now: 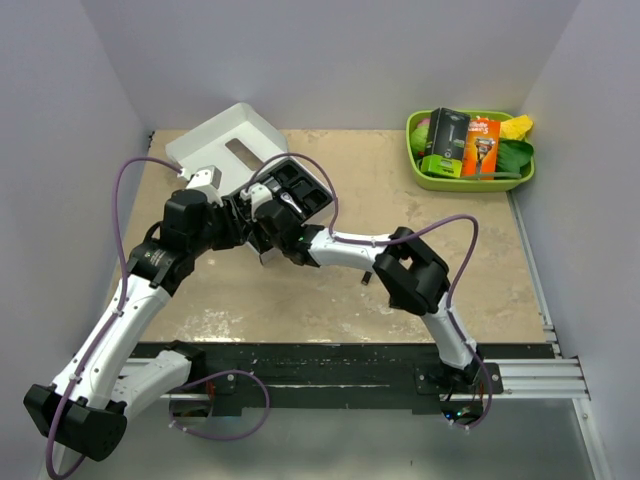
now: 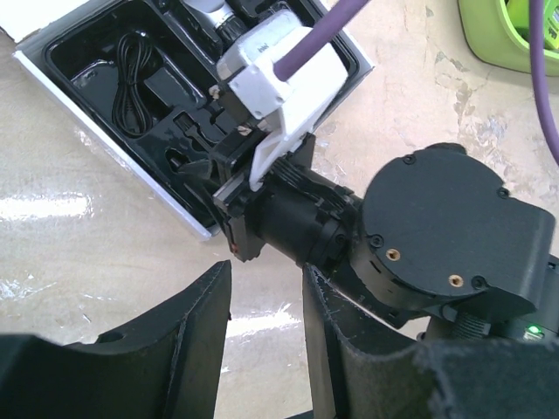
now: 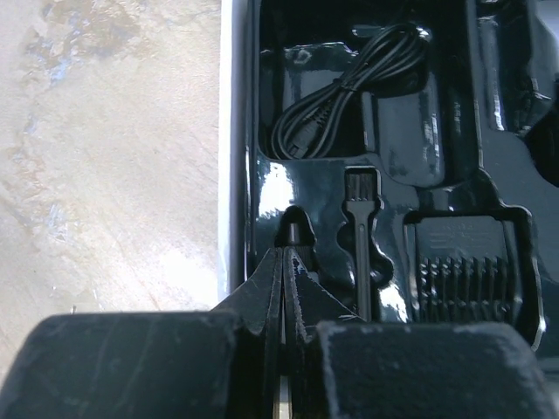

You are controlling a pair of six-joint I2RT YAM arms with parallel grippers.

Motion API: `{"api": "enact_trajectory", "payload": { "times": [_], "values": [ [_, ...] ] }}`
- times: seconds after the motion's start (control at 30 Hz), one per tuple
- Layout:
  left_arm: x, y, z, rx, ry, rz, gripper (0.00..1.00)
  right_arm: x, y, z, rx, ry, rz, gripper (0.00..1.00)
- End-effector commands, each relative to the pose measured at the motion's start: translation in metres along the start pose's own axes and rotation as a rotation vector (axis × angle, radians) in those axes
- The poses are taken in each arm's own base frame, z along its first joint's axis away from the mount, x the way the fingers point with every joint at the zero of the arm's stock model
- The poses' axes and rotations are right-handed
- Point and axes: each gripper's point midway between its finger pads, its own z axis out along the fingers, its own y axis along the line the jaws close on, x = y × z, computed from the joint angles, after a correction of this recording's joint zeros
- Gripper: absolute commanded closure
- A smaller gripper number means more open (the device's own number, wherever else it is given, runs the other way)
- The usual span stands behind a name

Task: Sort the hair-cutting tools

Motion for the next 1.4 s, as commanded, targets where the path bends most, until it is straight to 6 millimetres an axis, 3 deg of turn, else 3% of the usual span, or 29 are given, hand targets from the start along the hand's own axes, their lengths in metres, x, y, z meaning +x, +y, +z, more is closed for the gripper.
{"api": "enact_trajectory", "payload": {
  "times": [0.0,0.03,0.1,0.13,0.17,0.23,0.33,0.37,0.4,0.47,0.67,0.8,0.9,1.03,1.37],
  "values": [
    [-0.011,-0.005,-0.006,0.029,-0.047,0.021,0.57,-0.047,-0.005,-0.032,0.038,-0.1,0.005,1.0],
    [-0.011,-0.005,-0.007,0.03,-0.05,0.023,0.57,-0.063,-0.006,-0.044,0.04,-0.132,0.009,1.0],
    [-0.014,-0.006,-0.011,0.035,-0.061,0.028,0.56,-0.063,-0.012,-0.054,0.065,-0.134,0.008,1.0],
    [-0.015,-0.007,-0.013,0.04,-0.067,0.029,0.56,-0.077,-0.013,-0.069,0.068,-0.163,0.015,0.96],
    [-0.016,-0.008,-0.015,0.046,-0.073,0.033,0.56,-0.071,-0.018,-0.075,0.086,-0.146,0.014,0.91],
    [-0.018,-0.011,-0.02,0.064,-0.079,0.043,0.55,-0.082,-0.027,-0.096,0.126,-0.165,0.028,0.86],
    [-0.018,-0.016,-0.026,0.093,-0.081,0.063,0.55,-0.083,-0.048,-0.127,0.233,-0.144,0.063,0.73],
    [-0.017,-0.016,-0.028,0.098,-0.079,0.066,0.55,-0.074,-0.056,-0.134,0.273,-0.108,0.058,0.7],
    [-0.014,-0.018,-0.029,0.115,-0.066,0.075,0.55,-0.07,-0.065,-0.141,0.313,-0.096,0.063,0.6],
    [-0.006,-0.02,-0.03,0.14,-0.049,0.078,0.55,-0.06,-0.084,-0.161,0.411,-0.065,0.077,0.54],
    [-0.001,-0.027,-0.043,0.209,-0.073,0.103,0.47,-0.026,-0.136,-0.197,0.535,0.001,0.209,0.44],
    [-0.005,-0.035,-0.054,0.258,-0.107,0.126,0.43,0.0,-0.17,-0.208,0.56,0.06,0.311,0.43],
    [-0.004,-0.037,-0.059,0.28,-0.116,0.132,0.41,0.024,-0.18,-0.211,0.583,0.127,0.326,0.42],
    [-0.003,-0.039,-0.061,0.29,-0.117,0.125,0.36,0.056,-0.182,-0.209,0.616,0.23,0.328,0.41],
    [0.001,-0.028,-0.046,0.229,-0.106,0.064,0.34,0.101,-0.186,-0.212,0.681,0.316,0.4,0.39]
  ]
}}
